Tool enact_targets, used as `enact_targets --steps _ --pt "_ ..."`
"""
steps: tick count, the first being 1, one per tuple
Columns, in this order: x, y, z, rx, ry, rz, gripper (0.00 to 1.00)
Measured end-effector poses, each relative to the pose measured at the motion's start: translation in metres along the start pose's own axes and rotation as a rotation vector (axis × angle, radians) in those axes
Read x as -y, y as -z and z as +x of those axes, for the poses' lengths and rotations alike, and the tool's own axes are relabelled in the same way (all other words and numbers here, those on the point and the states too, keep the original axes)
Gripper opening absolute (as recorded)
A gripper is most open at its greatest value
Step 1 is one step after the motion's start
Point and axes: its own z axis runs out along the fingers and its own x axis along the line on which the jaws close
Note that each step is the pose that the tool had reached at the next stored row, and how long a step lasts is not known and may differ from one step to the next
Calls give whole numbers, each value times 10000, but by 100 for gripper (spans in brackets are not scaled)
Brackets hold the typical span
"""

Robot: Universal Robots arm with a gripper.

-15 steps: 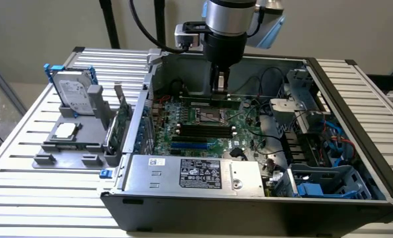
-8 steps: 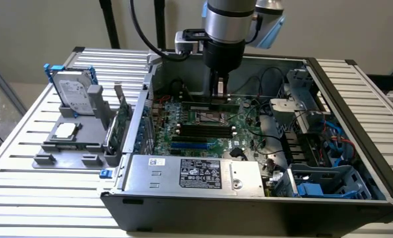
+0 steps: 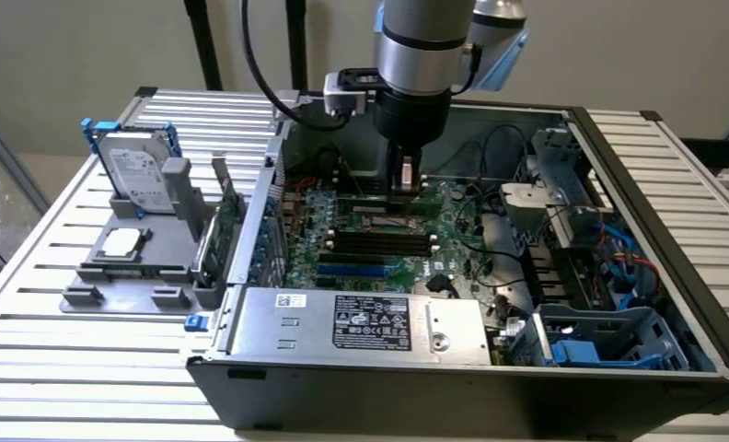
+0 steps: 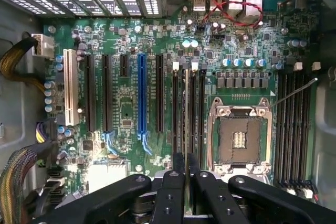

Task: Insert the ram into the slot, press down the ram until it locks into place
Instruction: 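Insert the ram into the slot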

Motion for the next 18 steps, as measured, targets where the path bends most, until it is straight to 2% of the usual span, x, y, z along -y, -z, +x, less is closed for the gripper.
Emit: enact_targets --steps 5,12,18 --pt "-4 -90 17 1 1 43 13" --pt "-13 -201 43 3 1 169 13" --pt "-39 -308 53 4 1 194 13"
